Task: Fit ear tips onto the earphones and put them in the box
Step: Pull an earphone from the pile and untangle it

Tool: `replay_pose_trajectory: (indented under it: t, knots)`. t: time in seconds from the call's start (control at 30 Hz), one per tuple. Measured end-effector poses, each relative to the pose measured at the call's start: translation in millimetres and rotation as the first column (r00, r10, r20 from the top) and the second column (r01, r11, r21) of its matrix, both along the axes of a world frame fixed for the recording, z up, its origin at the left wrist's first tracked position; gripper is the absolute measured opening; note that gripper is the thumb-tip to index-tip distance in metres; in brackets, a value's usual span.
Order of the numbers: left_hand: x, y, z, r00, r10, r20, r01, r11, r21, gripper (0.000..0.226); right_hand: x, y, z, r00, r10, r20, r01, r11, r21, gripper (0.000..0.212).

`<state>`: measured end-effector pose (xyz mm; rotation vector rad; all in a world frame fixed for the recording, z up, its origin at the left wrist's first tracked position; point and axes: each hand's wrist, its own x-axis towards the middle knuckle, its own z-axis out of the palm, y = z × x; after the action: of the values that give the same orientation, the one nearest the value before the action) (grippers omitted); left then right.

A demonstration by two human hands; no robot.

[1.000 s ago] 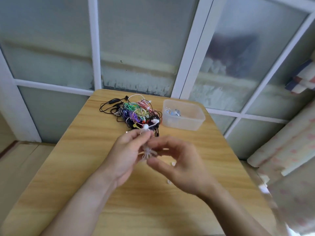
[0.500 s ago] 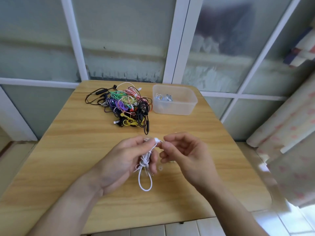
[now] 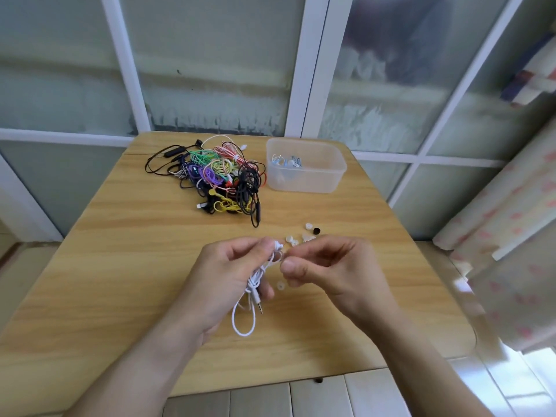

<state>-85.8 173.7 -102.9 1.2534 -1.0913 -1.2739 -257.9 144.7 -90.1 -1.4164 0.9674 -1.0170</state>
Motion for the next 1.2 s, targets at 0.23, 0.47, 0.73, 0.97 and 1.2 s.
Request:
replay_pose_trajectory:
  t: [0.23,0.47,0.73,0.97,1.2]
  knots:
    - [-2,-4,-6,0.998,0.041,0.043,-0.041,0.999,-0.001,0.016,6,1,-9,0.995,-0.005,-0.102,0.007,1.0,0.013,0.019]
    - [5,-6,-13,0.985,0.115,0.131,-0.113,0.993,-0.021,0.019,3,-4,-12,0.892,-0.048,-0.449,-0.008,0.992,-0.122,0.036]
    - [11,-5,-9,0.997,0.066,0.031,-0.067,0.998,0.014,0.022,10,-5,-27,0.614,-0.101,-0.783,-0.293,0.892,-0.345,0.005]
    - [8,-2,-6,1.0,0.01,-0.027,-0.009,0.999,0.031,0.018,8,-4,-20,0.77,-0.189,-0.609,-0.054,0.932,-0.359,0.014]
    - [5,-1,-5,0.998,-0.019,-0.055,0.019,1.0,0.004,0.012,2,0,-6,0.99,-0.065,-0.124,0.064,0.998,-0.011,0.019]
